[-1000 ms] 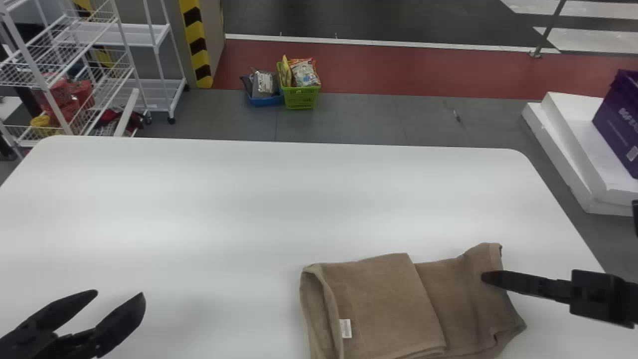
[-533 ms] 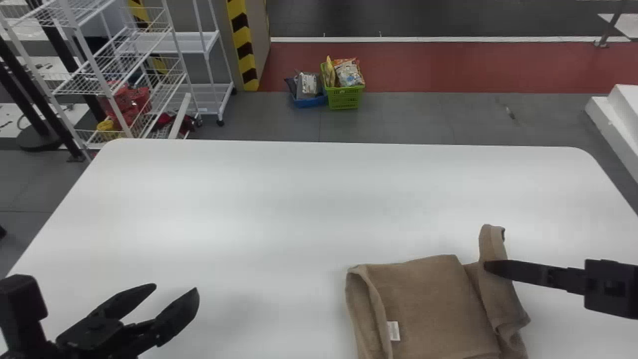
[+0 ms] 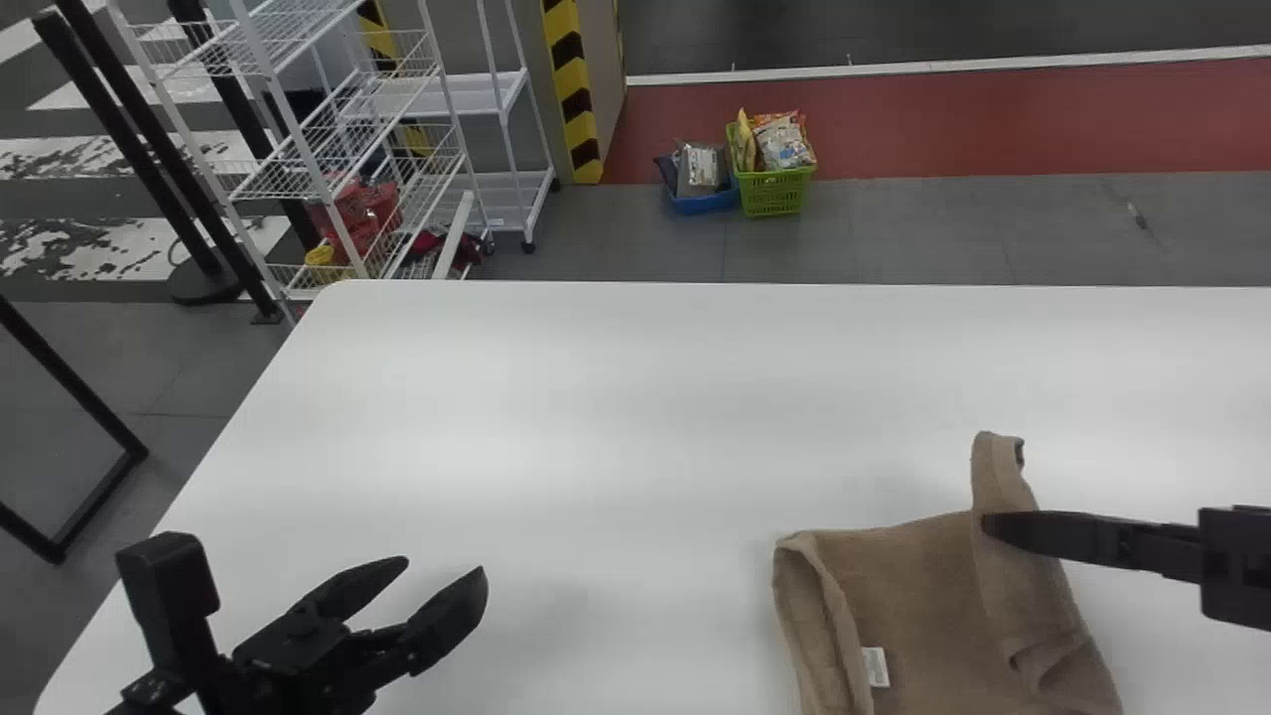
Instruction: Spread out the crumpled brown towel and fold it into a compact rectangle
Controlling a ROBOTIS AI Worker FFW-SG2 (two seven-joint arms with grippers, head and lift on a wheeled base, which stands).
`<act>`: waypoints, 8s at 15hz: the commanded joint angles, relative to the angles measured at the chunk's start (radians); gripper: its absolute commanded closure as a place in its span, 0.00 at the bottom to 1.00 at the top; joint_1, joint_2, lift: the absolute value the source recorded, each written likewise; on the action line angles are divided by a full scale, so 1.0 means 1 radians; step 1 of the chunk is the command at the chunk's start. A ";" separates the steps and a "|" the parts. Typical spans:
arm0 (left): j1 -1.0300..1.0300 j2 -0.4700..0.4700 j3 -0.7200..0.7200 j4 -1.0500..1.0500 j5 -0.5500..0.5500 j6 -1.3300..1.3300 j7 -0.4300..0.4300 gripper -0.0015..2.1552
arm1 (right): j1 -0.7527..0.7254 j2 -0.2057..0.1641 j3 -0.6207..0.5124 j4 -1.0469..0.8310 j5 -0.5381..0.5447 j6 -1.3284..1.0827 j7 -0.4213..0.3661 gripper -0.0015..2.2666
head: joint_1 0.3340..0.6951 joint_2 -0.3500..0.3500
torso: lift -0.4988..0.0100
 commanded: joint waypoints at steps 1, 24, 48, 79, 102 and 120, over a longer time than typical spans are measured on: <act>0.000 -0.003 0.000 0.000 0.002 0.000 0.000 0.04 | 0.000 0.006 0.032 -0.015 0.003 0.005 0.003 0.53 | 1.00 0.78 | 0.73; -0.002 -0.003 0.007 0.002 0.009 0.000 -0.014 0.04 | 0.075 0.048 0.366 0.018 0.046 0.005 0.003 0.02 | 1.00 1.00 | 0.73; -0.005 -0.003 0.014 0.015 0.009 -0.006 -0.012 0.04 | 0.135 0.048 0.555 0.110 -0.016 0.005 -0.072 0.76 | 1.00 1.00 | 0.73; -0.009 -0.003 0.014 0.025 0.009 -0.012 -0.018 0.04 | 0.124 0.003 0.509 0.149 0.221 0.005 0.003 0.76 | 1.00 1.00 | 0.73; -0.006 -0.003 -0.004 0.012 -0.001 -0.012 -0.017 0.04 | 0.189 -0.079 0.394 0.003 0.206 0.005 0.003 0.76 | 1.00 1.00 | 0.73; -0.017 -0.003 -0.009 0.035 -0.003 -0.012 -0.011 0.04 | 0.222 -0.174 0.069 -0.025 0.161 0.005 0.003 0.76 | 1.00 0.70 | 0.73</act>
